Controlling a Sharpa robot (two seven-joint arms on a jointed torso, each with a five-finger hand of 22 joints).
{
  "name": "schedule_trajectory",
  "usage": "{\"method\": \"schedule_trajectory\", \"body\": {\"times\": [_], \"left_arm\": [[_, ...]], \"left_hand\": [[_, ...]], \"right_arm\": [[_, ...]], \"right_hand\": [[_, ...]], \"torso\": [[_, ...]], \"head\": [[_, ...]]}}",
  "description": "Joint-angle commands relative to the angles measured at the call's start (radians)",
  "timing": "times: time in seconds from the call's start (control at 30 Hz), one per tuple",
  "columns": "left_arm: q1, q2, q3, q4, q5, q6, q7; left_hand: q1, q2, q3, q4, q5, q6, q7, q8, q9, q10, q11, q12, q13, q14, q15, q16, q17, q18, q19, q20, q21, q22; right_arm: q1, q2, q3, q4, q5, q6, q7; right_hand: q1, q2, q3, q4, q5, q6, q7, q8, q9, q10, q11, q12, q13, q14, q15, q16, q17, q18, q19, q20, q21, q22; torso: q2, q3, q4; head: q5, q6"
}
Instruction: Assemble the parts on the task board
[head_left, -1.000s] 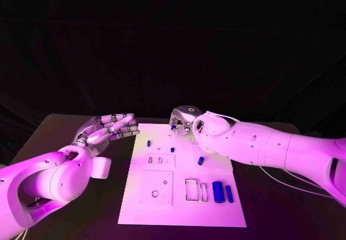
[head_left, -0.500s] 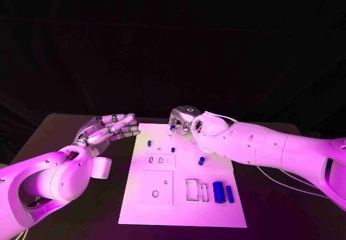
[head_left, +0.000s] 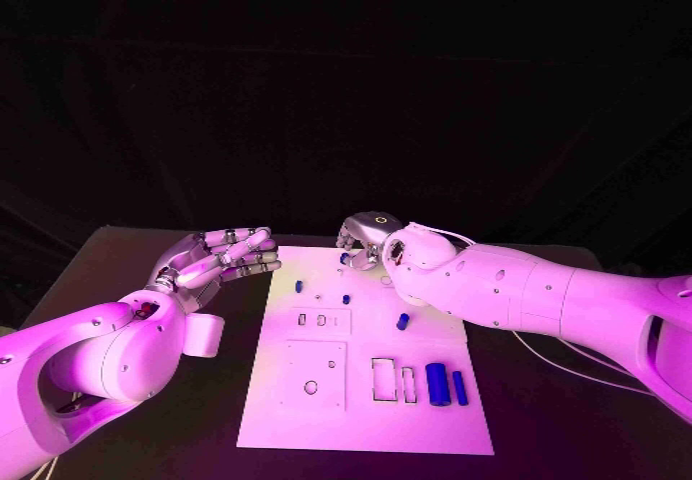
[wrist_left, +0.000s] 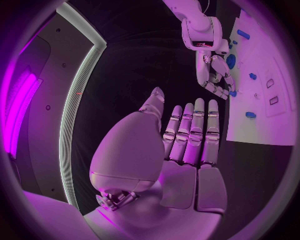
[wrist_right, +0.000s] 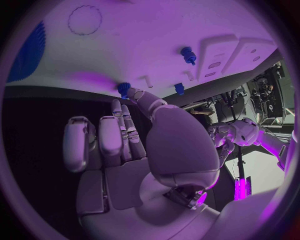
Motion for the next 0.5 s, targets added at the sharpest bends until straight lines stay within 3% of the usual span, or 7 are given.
{"method": "schedule_trajectory", "body": {"times": [0.03,0.23,0.4,0.5], "left_arm": [[0.001,0.001,0.001,0.000,-0.004,0.019,0.002],[0.001,-0.002,0.001,0.001,-0.004,0.022,0.002],[0.001,-0.002,0.001,0.000,-0.004,0.022,0.000],[0.001,0.003,0.001,-0.002,-0.004,0.023,-0.004]], "left_hand": [[0.003,0.004,-0.003,-0.003,0.003,-0.007,0.003,-0.006,-0.002,-0.006,0.001,-0.006,-0.001,0.000,0.008,-0.003,0.000,0.005,0.005,0.001,-0.004,-0.002],[0.003,0.004,-0.004,-0.004,0.003,-0.008,0.003,-0.007,-0.002,-0.007,0.002,-0.008,-0.001,0.000,0.008,-0.005,0.000,0.005,0.005,0.001,-0.004,-0.002],[0.003,0.004,-0.004,-0.004,0.003,-0.008,0.003,-0.008,-0.002,-0.007,0.002,-0.008,-0.001,0.000,0.008,-0.005,0.000,0.005,0.005,0.001,-0.004,-0.002],[0.003,0.004,-0.004,-0.004,0.003,-0.008,0.003,-0.008,-0.002,-0.007,0.002,-0.008,-0.001,0.000,0.008,-0.005,0.000,0.005,0.005,0.001,-0.004,-0.002]], "right_arm": [[0.000,-0.016,0.000,0.018,-0.004,-0.001,0.006],[0.002,-0.087,0.000,0.105,0.004,-0.024,0.005],[0.015,-0.177,0.002,0.201,0.035,-0.046,-0.002],[0.023,-0.240,0.003,0.254,0.105,-0.079,0.023]], "right_hand": [[-0.001,-0.011,-0.014,0.003,-0.005,-0.012,-0.002,0.001,-0.001,-0.015,0.002,0.002,-0.003,-0.005,0.000,-0.009,-0.013,0.012,-0.009,0.003,-0.012,-0.013],[-0.007,-0.014,-0.044,0.016,0.001,0.000,-0.006,0.006,0.004,-0.006,-0.003,0.018,0.002,0.001,-0.004,-0.009,-0.012,0.010,-0.001,0.001,-0.012,-0.007],[-0.008,-0.007,-0.062,0.029,0.002,0.023,-0.007,0.014,0.011,0.025,-0.009,0.040,0.009,0.009,-0.008,0.003,0.003,0.006,0.016,-0.003,-0.002,0.014],[-0.017,0.000,-0.067,0.045,0.007,0.054,-0.003,0.026,0.019,0.097,-0.018,0.074,0.023,0.018,-0.014,0.024,0.032,-0.001,0.037,-0.007,0.017,0.044]], "torso": [[0.000,0.0006,-0.0017],[-0.001,0.0014,-0.0072],[-0.003,0.0073,-0.0151],[-0.003,0.0097,-0.0227]], "head": [[0.002,0.001],[0.004,0.006],[0.006,0.010],[0.007,0.017]]}}
